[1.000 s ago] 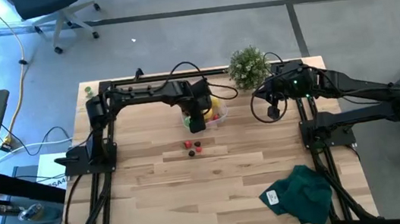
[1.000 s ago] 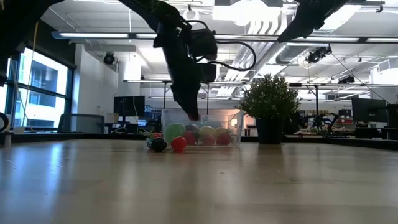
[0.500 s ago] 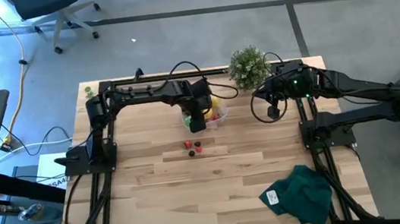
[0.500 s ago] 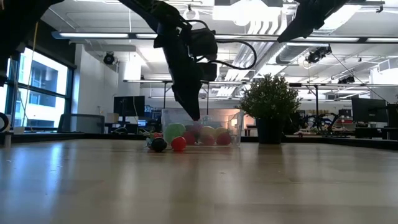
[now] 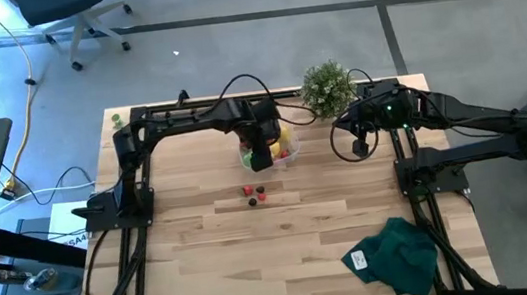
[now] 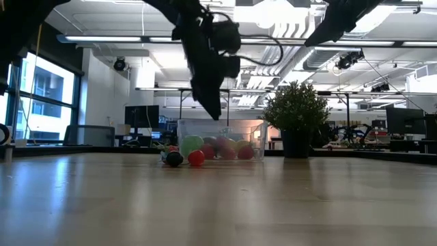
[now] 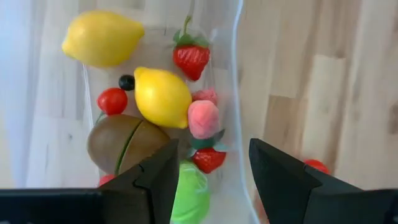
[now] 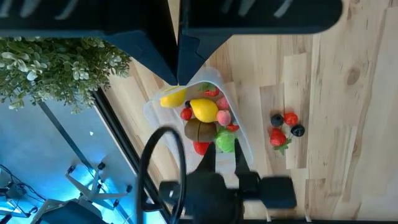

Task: Pick and placing Produce into tupperware
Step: Put the red strawberry into the transparent bin

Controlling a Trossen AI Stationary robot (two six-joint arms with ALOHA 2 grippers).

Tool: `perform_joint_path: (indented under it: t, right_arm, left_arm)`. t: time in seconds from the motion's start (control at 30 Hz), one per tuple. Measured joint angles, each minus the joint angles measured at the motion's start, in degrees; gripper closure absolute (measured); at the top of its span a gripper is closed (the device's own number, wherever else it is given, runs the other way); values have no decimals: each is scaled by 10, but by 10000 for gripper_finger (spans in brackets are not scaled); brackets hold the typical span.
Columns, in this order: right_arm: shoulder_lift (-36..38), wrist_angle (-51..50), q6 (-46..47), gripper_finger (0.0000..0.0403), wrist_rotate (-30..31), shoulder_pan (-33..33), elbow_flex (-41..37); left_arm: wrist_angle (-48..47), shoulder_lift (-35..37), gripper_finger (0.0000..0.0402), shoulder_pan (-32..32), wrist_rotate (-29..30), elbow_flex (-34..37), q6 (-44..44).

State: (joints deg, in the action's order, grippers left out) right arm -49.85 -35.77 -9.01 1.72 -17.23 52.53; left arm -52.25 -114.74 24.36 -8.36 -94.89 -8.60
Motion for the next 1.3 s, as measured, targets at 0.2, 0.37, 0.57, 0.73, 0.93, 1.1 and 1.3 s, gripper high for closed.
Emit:
perform_joint_path:
  t: [0.2, 0.37, 0.57, 0.73, 0.93, 1.1, 1.3]
  right_arm:
    - [0, 0, 0, 402, 0, 0, 0]
    - [0, 0, 0, 402, 0, 0, 0]
    - [0, 0, 0, 402, 0, 0, 0]
    - [0, 0, 0, 402, 0, 0, 0]
    - [0, 0, 0, 402, 0, 0, 0]
    - [0, 0, 0, 402, 0, 0, 0]
    - [0, 0, 0, 402, 0, 0, 0]
  left_arm:
    - [-122, 1, 220, -20, -8, -89, 31]
    - [-207, 14, 220, -54, -8, -131, 62]
    - [-245, 59, 220, -105, 60, -114, 110]
    - [-239, 98, 220, -149, 127, -53, 168]
    - [-141, 153, 220, -191, 154, 82, 243]
    - [42, 211, 220, -200, 159, 239, 275]
    - [224, 241, 220, -198, 151, 387, 311]
